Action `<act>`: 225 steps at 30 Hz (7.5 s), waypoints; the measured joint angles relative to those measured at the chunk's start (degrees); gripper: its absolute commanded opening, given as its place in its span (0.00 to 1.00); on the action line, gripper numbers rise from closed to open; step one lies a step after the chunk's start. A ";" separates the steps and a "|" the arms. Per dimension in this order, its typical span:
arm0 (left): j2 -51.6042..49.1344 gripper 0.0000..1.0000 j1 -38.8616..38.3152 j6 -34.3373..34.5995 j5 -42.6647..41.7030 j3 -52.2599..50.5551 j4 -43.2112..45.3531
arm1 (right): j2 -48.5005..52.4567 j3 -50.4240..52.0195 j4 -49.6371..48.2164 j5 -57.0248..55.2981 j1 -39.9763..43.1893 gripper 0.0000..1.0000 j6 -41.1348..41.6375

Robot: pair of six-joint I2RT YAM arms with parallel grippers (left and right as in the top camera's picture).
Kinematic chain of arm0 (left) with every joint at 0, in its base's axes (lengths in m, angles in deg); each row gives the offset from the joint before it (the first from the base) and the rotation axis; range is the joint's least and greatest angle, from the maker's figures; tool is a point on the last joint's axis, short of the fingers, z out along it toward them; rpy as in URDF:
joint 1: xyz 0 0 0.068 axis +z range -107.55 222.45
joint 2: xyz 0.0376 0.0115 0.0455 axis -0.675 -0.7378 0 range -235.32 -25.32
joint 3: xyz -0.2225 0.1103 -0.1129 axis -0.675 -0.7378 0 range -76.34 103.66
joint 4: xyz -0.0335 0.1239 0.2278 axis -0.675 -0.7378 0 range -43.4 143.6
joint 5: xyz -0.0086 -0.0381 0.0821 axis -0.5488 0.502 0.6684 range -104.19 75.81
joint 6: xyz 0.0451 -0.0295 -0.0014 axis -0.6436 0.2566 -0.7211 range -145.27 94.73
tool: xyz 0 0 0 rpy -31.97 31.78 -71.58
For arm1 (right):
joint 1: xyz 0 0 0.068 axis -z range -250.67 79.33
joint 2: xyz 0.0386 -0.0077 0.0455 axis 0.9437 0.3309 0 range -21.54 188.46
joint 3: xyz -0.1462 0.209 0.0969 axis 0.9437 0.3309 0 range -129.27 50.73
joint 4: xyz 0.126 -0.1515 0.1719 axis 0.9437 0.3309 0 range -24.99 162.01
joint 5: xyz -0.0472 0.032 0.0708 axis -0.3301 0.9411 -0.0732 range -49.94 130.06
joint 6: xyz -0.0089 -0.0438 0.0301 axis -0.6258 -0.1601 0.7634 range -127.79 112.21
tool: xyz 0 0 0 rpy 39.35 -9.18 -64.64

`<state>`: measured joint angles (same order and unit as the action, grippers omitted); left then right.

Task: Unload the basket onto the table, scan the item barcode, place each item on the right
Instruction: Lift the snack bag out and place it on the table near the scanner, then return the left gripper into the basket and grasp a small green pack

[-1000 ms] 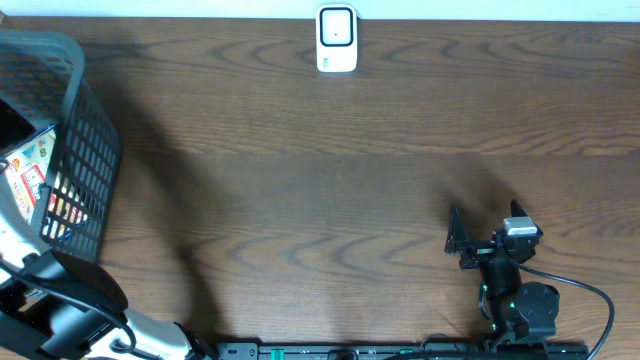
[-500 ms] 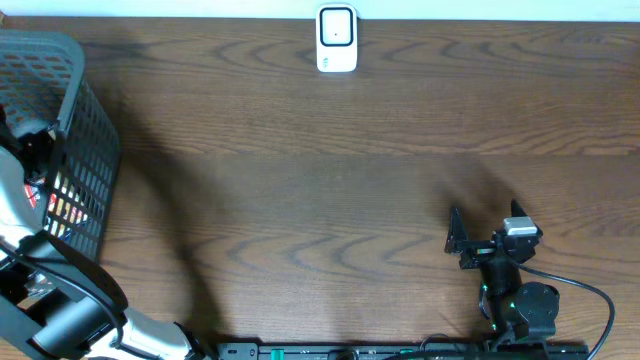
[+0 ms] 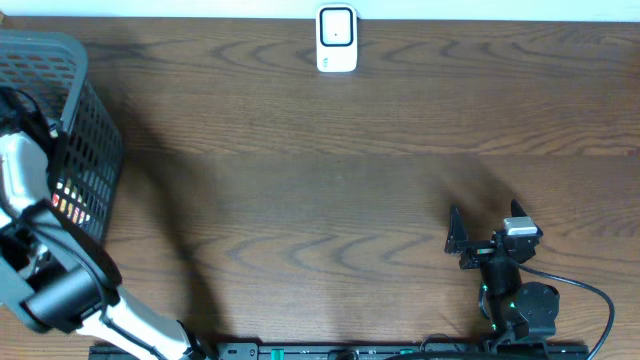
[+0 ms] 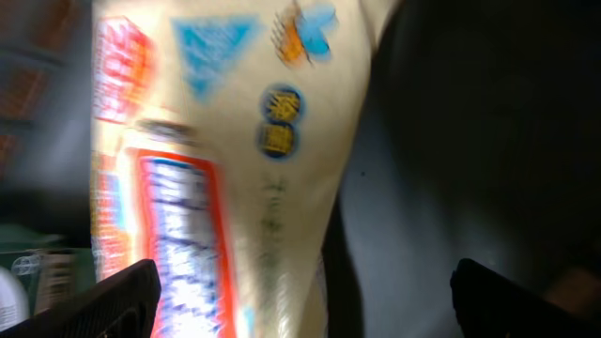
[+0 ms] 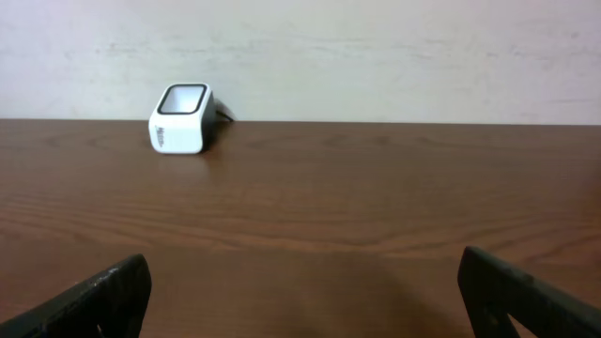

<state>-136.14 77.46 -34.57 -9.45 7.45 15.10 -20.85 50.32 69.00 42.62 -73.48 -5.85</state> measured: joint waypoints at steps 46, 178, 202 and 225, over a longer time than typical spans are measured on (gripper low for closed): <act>56.15 0.07 -1.36 36.00 -14.12 -0.28 10.29 | 0.00 0.00 0.00 0.00 0.00 0.99 0.00; -2.01 0.88 15.19 38.95 5.14 0.15 3.32 | 0.00 0.00 0.00 0.00 0.00 0.99 0.00; 2.86 0.89 15.19 36.28 -1.05 0.15 -0.87 | 0.00 0.00 0.00 0.00 0.00 0.99 -0.02; 0.22 1.00 15.21 35.78 -0.24 0.15 -13.03 | 0.00 0.00 0.00 0.00 0.00 0.99 -0.02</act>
<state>-135.93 92.67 1.21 -9.69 7.60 2.08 -20.85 50.32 69.00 42.62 -73.48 -5.87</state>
